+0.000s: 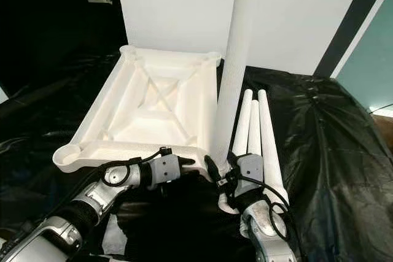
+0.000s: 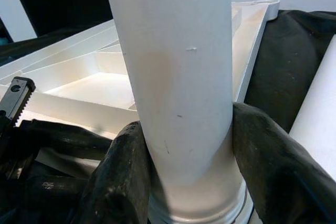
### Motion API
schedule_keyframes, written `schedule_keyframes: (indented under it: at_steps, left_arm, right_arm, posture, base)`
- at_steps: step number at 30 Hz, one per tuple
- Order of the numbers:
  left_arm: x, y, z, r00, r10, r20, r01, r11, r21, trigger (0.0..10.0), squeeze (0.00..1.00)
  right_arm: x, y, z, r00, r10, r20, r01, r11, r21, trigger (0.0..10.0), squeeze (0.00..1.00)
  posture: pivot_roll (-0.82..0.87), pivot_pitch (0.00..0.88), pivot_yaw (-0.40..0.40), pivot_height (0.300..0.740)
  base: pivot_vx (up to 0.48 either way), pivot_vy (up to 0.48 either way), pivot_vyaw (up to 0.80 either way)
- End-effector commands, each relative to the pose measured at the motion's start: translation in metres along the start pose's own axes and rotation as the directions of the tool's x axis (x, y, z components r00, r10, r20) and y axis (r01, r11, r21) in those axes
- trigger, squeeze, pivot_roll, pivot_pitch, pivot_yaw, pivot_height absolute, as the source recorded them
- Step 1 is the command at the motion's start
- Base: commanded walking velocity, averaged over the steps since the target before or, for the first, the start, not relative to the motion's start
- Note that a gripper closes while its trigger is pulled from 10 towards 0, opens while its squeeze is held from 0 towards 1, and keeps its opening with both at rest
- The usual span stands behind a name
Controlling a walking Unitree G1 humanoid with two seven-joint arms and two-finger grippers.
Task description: Building children table
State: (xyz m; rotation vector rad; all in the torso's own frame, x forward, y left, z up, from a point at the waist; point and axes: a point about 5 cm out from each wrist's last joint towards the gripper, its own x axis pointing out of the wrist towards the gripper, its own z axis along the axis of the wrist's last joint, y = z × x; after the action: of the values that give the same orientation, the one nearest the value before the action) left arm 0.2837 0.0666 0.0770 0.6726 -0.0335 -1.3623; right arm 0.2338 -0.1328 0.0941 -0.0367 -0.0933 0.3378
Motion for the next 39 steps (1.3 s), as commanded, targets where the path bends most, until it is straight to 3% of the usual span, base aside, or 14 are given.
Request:
schedule_keyframes:
  at_steps: [1, 2, 3, 4, 5, 7, 8, 9, 17, 18, 29, 32, 35, 39]
  left_arm:
    - [0.0, -0.039, -0.019, 0.964, -0.253, -0.085, 0.252, 0.967, -0.032, 10.0, 0.0]
    - [0.0, -0.04, -0.019, 0.963, -0.254, -0.085, 0.252, 0.967, -0.032, 10.0, 0.0]
    - [0.0, -0.04, -0.019, 0.963, -0.254, -0.085, 0.252, 0.967, -0.032, 10.0, 0.0]
    - [0.0, -0.04, -0.019, 0.963, -0.255, -0.085, 0.253, 0.967, -0.032, 10.0, 0.0]
    - [0.0, -0.04, -0.019, 0.963, -0.255, -0.085, 0.253, 0.967, -0.032, 10.0, 0.0]
    - [0.001, -0.039, -0.018, 0.964, -0.254, -0.083, 0.252, 0.967, -0.032, 10.0, 0.0]
    - [0.001, -0.039, -0.018, 0.964, -0.254, -0.083, 0.252, 0.967, -0.032, 10.0, 0.0]
    - [0.002, -0.039, -0.018, 0.964, -0.253, -0.083, 0.251, 0.968, -0.032, 10.0, 0.0]
    - [0.002, -0.039, -0.019, 0.964, -0.25, -0.084, 0.248, 0.968, -0.037, 10.0, 0.0]
    - [0.002, -0.039, -0.019, 0.964, -0.25, -0.085, 0.248, 0.968, -0.037, 10.0, 0.0]
    - [0.002, -0.039, -0.019, 0.965, -0.247, -0.088, 0.245, 0.969, -0.037, 10.0, 0.0]
    - [0.001, -0.039, -0.02, 0.965, -0.247, -0.091, 0.245, 0.969, -0.036, 10.0, 0.0]
    - [0.001, -0.039, -0.02, 0.965, -0.246, -0.092, 0.244, 0.969, -0.036, 10.0, 0.0]
    - [0.001, -0.039, -0.02, 0.966, -0.244, -0.092, 0.241, 0.97, -0.038, 10.0, 0.0]
  right_arm:
    - [-0.004, -0.037, -0.004, 0.979, -0.201, -0.037, 0.198, 0.978, -0.07, 4.2, 0.0]
    - [-0.002, -0.037, -0.004, 0.982, -0.186, -0.044, 0.182, 0.98, -0.077, 7.6, 0.0]
    - [-0.002, -0.037, -0.004, 0.982, -0.186, -0.044, 0.182, 0.98, -0.077, 7.6, 0.0]
    - [-0.001, -0.037, -0.004, 0.984, -0.174, -0.048, 0.17, 0.982, -0.082, 10.0, 0.0]
    - [-0.001, -0.037, -0.004, 0.984, -0.174, -0.048, 0.17, 0.982, -0.082, 10.0, 0.0]
    - [0.004, -0.041, -0.002, 0.994, -0.096, -0.058, 0.092, 0.993, -0.079, 10.0, 1.0]
    - [0.004, -0.041, -0.002, 0.994, -0.096, -0.058, 0.092, 0.993, -0.079, 10.0, 1.0]
    - [0.01, -0.049, 0.001, 0.997, -0.012, -0.076, 0.005, 0.996, -0.09, 10.0, 0.0]
    - [0.011, -0.058, 0.006, 0.968, 0.201, -0.148, -0.215, 0.972, -0.091, 10.0, 0.0]
    - [0.01, -0.059, 0.006, 0.958, 0.236, -0.163, -0.252, 0.964, -0.083, 0.0, 0.0]
    - [0.001, -0.064, 0.006, 0.889, 0.397, -0.23, -0.415, 0.909, -0.036, 0.0, 0.0]
    - [0.005, -0.046, -0.002, 0.948, 0.272, -0.166, -0.276, 0.961, -0.001, 0.0, 0.0]
    - [0.007, -0.04, -0.004, 0.969, 0.204, -0.139, -0.205, 0.979, 0.004, 0.0, 0.0]
    - [0.004, -0.024, -0.005, 0.999, -0.035, -0.035, 0.036, 0.999, 0.013, 0.0, 0.0]
  posture:
    - [0.07, 0.0, -0.055, 0.74]
    - [0.07, 0.0, -0.055, 0.74]
    - [0.07, 0.0, -0.055, 0.74]
    - [0.07, 0.0, -0.055, 0.74]
    - [0.07, 0.0, -0.055, 0.74]
    - [0.07, 0.0, -0.056, 0.74]
    - [0.07, 0.0, -0.056, 0.74]
    - [0.07, 0.0, -0.059, 0.74]
    - [0.07, 0.0, -0.062, 0.74]
    - [0.07, 0.0, -0.062, 0.74]
    - [0.07, 0.0, -0.063, 0.74]
    - [0.08, 0.0, -0.069, 0.74]
    - [0.08, 0.0, -0.069, 0.74]
    - [0.08, 0.0, -0.067, 0.74]
  base:
    - [0.0, 0.0, 0.0]
    - [0.0, 0.0, 0.0]
    - [0.0, 0.0, 0.0]
    - [0.0, 0.0, 0.0]
    - [0.0, 0.0, 0.0]
    - [0.0, 0.0, 0.0]
    - [0.0, 0.0, 0.0]
    - [0.0, 0.0, 0.0]
    - [0.0, 0.0, 0.0]
    - [0.0, 0.0, 0.0]
    - [0.0, 0.0, 0.0]
    - [0.0, 0.0, 0.0]
    - [0.0, 0.0, 0.0]
    - [0.0, 0.0, 0.0]
